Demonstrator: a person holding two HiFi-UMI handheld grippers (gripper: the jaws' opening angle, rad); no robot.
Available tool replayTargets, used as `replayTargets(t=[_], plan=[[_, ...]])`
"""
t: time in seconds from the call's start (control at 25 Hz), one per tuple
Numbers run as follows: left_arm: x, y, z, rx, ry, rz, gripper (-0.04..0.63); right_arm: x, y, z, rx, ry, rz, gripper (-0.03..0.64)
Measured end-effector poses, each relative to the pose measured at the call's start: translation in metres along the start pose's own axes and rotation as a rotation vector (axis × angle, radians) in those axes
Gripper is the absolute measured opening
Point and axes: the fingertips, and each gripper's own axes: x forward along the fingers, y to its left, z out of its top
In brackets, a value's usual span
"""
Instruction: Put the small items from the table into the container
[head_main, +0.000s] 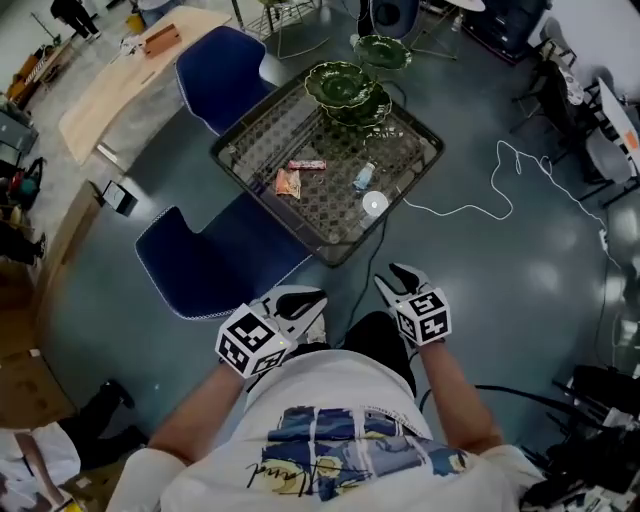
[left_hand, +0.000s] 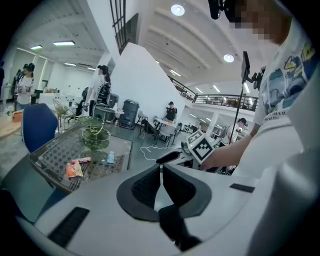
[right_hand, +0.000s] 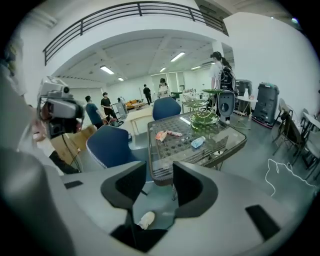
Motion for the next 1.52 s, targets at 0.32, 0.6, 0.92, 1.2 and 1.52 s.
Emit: replayTargets(t=[0.32, 0.6, 0.92, 1.2, 1.52], plan=[[0.010, 0.075, 0.027, -0.120, -0.049, 0.128, 0.008, 0.119, -0.092, 0.059, 0.200, 0.034, 0.003, 0.196], [0.046, 0.113, 0.068, -0.206, -0.086, 0.268, 0.008, 0.216, -0.167, 0.068, 0.282, 0.151, 0.044, 0.235], [0.081, 0.136, 0.094, -0.281, -0.067, 0.389, 0.008, 0.289, -0.223, 0.066, 0.313, 0.237, 0.039, 0.247], [0.093, 0.150, 0.096, -0.340, -0.066, 0.472, 0.008, 0.320, -0.229, 0.054, -0.048, 0.372, 0.107, 0.245], [0.097, 0.158, 0.105, -0.341, -0.091, 0.516, 0.008, 0.304, -0.215, 0.064, -0.297, 0.365, 0.233, 0.179]])
